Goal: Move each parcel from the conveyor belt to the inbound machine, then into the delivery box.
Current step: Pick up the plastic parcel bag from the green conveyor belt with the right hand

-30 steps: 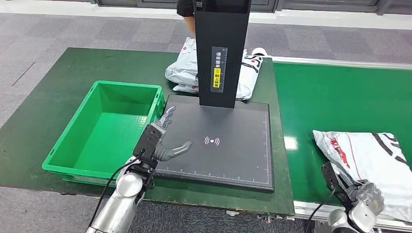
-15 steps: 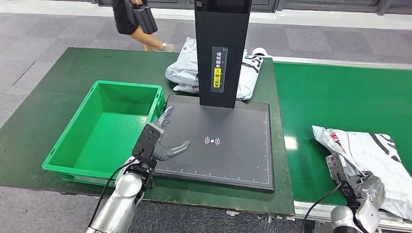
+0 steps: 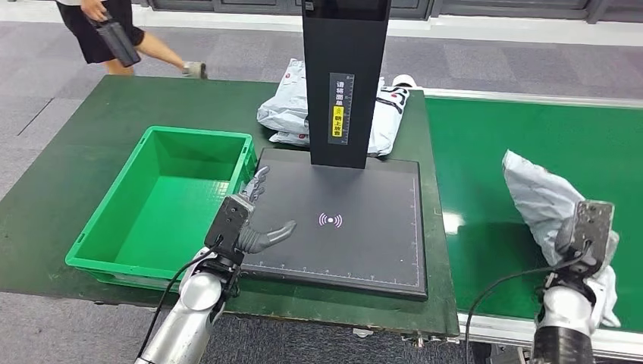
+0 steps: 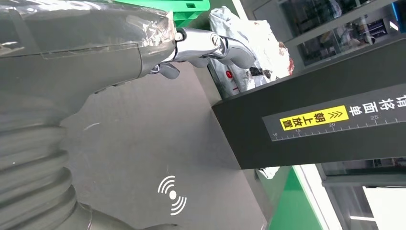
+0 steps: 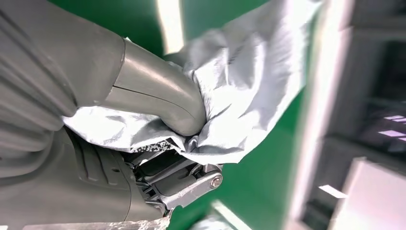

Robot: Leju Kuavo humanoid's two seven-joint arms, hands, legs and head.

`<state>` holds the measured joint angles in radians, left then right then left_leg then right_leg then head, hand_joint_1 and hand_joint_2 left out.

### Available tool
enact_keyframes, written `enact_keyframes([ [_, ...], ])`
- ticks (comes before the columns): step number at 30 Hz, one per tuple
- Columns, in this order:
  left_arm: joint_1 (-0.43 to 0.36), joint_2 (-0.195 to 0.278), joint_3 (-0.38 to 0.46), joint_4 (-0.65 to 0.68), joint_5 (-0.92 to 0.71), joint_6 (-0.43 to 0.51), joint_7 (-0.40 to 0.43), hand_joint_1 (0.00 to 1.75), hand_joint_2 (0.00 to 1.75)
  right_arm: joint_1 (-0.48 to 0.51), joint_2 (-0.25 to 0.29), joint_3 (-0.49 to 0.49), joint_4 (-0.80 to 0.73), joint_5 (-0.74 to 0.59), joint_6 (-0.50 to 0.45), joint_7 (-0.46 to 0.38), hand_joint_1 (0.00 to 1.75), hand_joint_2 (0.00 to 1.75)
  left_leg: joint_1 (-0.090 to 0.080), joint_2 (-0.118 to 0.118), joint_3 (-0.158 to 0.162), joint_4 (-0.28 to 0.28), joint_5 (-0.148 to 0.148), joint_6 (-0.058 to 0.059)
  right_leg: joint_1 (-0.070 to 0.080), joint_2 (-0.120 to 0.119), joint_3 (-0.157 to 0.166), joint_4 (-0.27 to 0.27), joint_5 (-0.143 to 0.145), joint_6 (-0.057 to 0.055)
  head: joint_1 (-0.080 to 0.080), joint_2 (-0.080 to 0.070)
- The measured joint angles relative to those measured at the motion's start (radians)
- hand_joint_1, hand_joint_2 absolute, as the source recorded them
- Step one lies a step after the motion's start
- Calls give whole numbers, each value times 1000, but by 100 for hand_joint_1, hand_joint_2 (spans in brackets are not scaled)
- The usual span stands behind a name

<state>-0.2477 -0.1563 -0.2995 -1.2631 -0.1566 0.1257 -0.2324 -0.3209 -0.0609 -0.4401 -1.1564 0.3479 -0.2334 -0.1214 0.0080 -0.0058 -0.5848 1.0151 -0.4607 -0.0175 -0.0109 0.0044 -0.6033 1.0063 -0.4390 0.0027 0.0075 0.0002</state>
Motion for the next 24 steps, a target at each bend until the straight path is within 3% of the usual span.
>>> enact_keyframes([
  [5,-18,-3,0,18,13,-5,-16,0,175,-248,-47,116,103,-126,132,11,175,175,-1,2,-2,0,5,0,-1,2,-5,1,5,0,0,0],
  [10,-34,-4,-1,38,29,-4,-32,0,175,-446,-61,247,212,-159,155,40,175,175,-1,-2,-4,0,8,0,0,-2,-5,1,6,0,0,0],
  [18,-52,0,-26,75,79,-1,-59,0,175,-581,-62,432,350,-154,174,70,175,175,0,-2,-5,0,8,-1,0,-2,-6,1,6,0,0,0],
  [24,-55,14,-49,89,122,4,-77,0,175,-604,-30,583,412,-157,265,88,175,175,0,-2,-6,0,8,-1,0,-2,-7,1,6,-1,0,0],
])
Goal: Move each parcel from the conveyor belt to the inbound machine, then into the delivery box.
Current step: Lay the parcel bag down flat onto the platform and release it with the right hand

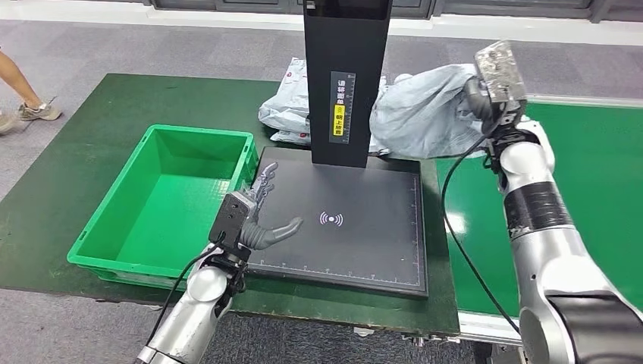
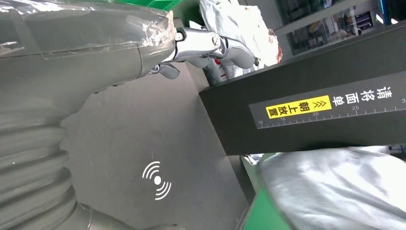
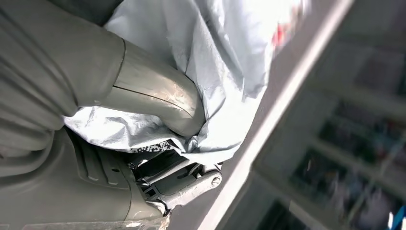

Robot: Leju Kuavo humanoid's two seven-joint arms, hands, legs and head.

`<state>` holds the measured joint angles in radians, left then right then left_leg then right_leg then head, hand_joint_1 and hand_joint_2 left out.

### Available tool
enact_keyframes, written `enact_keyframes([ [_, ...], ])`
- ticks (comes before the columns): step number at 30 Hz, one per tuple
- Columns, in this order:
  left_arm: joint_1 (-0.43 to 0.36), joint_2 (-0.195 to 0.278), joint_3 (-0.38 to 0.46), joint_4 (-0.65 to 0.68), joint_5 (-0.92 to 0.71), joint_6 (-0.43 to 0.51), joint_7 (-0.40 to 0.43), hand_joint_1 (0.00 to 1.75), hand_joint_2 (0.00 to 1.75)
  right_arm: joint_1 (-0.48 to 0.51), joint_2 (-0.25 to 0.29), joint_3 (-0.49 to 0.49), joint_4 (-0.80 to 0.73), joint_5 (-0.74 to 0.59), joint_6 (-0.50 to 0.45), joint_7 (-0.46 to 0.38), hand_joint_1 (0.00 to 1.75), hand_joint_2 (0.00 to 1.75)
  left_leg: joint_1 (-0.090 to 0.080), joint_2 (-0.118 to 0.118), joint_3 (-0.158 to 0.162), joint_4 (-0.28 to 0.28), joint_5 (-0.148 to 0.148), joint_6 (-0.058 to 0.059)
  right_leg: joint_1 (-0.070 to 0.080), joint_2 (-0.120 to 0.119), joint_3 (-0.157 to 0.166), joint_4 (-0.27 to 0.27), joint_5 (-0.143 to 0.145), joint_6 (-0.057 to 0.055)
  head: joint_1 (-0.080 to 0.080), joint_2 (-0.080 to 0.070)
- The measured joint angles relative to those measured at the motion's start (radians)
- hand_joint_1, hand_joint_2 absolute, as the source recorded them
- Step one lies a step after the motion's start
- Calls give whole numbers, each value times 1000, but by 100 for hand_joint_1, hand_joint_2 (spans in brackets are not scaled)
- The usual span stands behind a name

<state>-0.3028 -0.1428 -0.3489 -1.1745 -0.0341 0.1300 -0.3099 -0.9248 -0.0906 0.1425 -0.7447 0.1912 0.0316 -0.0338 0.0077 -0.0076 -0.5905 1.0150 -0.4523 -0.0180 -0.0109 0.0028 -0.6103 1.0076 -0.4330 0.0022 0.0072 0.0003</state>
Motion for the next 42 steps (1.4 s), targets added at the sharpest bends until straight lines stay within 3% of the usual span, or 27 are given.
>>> enact_keyframes([
  [5,0,16,-14,5,32,14,-9,0,175,10,26,144,-9,-53,34,18,175,175,1,1,0,0,0,0,1,1,-1,0,0,0,0,0],
  [12,0,34,-27,7,55,27,-11,0,175,24,30,238,-32,-120,72,36,175,175,1,1,-1,0,0,0,0,1,-1,0,0,0,0,0],
  [21,4,57,-27,4,112,65,-7,0,175,133,29,369,-163,-227,121,90,175,175,1,1,-1,0,0,0,1,1,-2,0,0,-1,0,0],
  [42,8,70,-30,-6,121,68,-7,0,175,160,18,441,-211,-263,113,91,175,175,1,1,-1,0,0,0,1,1,-2,0,0,-1,0,0],
])
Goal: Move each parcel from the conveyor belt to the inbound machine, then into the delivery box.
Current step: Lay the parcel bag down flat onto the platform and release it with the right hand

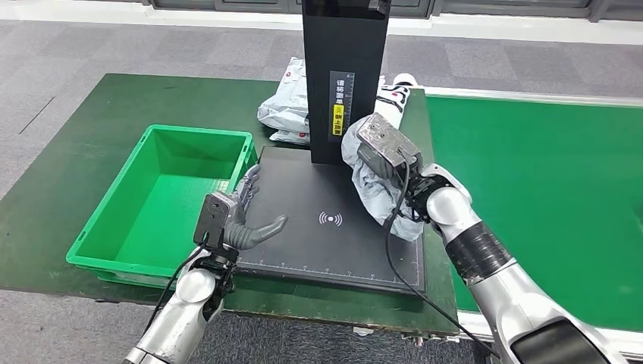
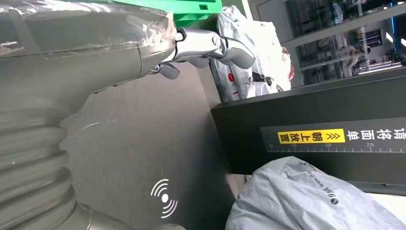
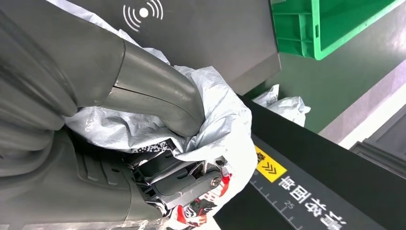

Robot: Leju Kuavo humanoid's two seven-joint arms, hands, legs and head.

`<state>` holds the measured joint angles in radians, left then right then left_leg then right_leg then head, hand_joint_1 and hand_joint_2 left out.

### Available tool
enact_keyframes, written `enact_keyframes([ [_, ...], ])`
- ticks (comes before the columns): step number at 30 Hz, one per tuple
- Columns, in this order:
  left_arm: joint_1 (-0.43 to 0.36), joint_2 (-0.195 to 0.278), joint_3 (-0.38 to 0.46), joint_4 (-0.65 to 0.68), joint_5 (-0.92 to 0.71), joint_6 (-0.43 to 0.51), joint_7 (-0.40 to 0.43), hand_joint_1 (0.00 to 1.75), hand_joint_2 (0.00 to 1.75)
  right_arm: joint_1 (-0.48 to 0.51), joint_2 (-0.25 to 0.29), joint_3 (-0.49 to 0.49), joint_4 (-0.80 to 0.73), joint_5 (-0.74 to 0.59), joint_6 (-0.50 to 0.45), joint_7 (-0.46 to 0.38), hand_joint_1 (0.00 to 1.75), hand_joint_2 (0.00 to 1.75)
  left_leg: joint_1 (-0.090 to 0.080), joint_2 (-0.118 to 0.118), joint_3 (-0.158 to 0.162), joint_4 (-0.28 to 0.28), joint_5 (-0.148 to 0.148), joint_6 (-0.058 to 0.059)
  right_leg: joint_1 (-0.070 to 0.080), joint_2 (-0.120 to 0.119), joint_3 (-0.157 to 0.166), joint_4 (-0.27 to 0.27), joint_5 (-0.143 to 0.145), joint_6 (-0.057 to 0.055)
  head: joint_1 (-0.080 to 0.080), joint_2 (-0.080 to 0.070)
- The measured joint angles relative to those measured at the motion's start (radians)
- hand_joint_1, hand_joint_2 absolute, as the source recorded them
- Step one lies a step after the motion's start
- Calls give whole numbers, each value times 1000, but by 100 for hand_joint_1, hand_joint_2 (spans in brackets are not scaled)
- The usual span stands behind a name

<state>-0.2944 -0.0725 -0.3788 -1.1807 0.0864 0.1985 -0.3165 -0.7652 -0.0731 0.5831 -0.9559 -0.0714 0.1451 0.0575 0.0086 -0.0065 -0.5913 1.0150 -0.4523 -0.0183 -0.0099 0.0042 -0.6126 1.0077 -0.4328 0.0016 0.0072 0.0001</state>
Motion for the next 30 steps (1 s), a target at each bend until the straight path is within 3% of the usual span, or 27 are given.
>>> enact_keyframes([
  [5,1,0,0,-7,-1,4,7,0,175,12,-7,15,-5,-47,-11,-5,175,175,0,0,0,0,0,0,0,0,0,0,0,0,0,0],
  [9,1,0,0,-13,-1,14,13,0,175,15,-17,27,-40,-113,-10,-20,7,175,0,0,0,0,0,0,0,0,0,0,0,0,0,0],
  [10,1,0,0,-14,-1,17,13,0,175,14,-18,28,-53,-132,-9,-21,1,175,0,0,0,0,0,0,0,0,0,0,0,0,0,0],
  [30,5,-11,0,-24,-1,29,21,0,175,-29,14,115,-81,-243,128,-4,0,175,0,0,-1,0,0,0,0,0,0,0,0,0,0,0],
])
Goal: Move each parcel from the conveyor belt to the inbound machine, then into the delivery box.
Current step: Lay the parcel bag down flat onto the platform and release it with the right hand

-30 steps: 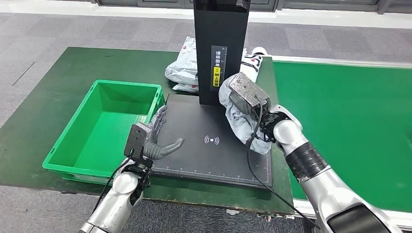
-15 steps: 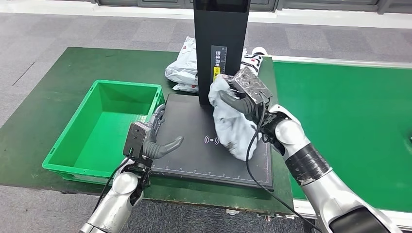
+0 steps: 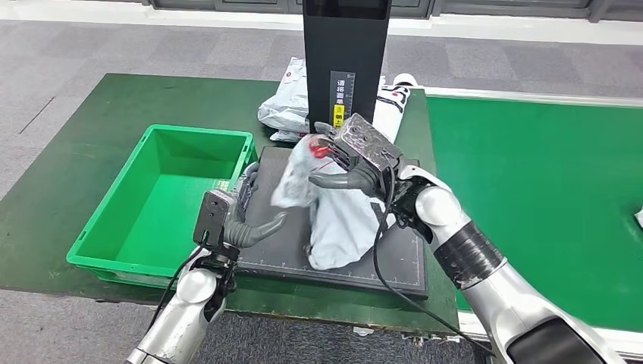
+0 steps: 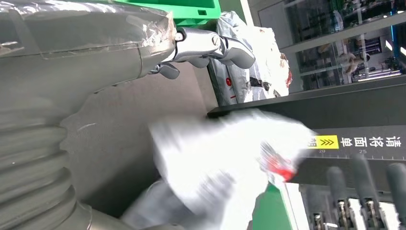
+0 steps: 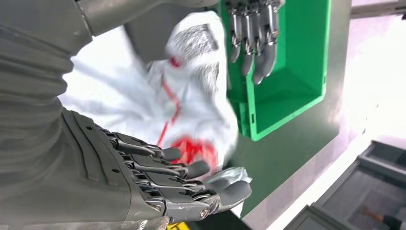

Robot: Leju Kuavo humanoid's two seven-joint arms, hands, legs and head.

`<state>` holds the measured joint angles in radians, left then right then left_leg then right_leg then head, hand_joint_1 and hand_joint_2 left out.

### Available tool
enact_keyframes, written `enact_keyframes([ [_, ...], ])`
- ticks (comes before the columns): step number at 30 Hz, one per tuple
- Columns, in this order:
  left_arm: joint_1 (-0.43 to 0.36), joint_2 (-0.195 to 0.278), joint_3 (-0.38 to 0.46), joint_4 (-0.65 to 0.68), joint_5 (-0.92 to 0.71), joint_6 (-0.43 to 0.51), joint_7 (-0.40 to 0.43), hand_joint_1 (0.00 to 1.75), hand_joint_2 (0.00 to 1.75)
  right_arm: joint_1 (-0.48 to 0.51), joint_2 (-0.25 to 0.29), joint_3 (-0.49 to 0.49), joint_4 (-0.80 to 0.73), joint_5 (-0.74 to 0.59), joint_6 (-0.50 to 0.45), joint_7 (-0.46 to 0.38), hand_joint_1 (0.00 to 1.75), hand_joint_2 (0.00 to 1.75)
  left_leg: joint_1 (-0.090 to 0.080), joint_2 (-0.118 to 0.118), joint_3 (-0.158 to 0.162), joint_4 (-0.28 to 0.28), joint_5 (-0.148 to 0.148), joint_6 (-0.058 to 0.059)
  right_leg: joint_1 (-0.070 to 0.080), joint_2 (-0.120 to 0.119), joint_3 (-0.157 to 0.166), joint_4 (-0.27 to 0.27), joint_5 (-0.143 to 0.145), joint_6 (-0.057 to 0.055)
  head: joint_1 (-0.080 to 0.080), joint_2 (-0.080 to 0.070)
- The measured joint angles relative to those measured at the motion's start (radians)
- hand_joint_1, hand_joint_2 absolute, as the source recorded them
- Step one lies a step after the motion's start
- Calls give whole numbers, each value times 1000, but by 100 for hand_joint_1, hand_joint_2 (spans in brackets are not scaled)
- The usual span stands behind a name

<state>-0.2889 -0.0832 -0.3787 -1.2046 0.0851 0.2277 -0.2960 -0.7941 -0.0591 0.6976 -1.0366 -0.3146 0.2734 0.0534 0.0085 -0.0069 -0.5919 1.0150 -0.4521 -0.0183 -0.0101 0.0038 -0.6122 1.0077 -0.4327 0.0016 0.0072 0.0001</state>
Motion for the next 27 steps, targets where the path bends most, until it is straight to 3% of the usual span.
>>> enact_keyframes([
  [20,0,0,2,-3,0,0,0,0,175,-66,39,56,58,-65,-4,-5,0,175,0,0,0,0,0,0,0,0,0,0,0,0,0,0],
  [24,-4,0,3,3,-1,3,-2,0,175,-64,33,56,50,-73,-4,-59,0,175,0,0,1,0,0,0,0,0,0,0,0,0,0,0],
  [27,-1,0,9,3,-18,14,-7,0,175,-37,6,43,-25,11,-88,-148,0,175,0,0,1,0,0,0,0,0,-1,0,0,0,0,0],
])
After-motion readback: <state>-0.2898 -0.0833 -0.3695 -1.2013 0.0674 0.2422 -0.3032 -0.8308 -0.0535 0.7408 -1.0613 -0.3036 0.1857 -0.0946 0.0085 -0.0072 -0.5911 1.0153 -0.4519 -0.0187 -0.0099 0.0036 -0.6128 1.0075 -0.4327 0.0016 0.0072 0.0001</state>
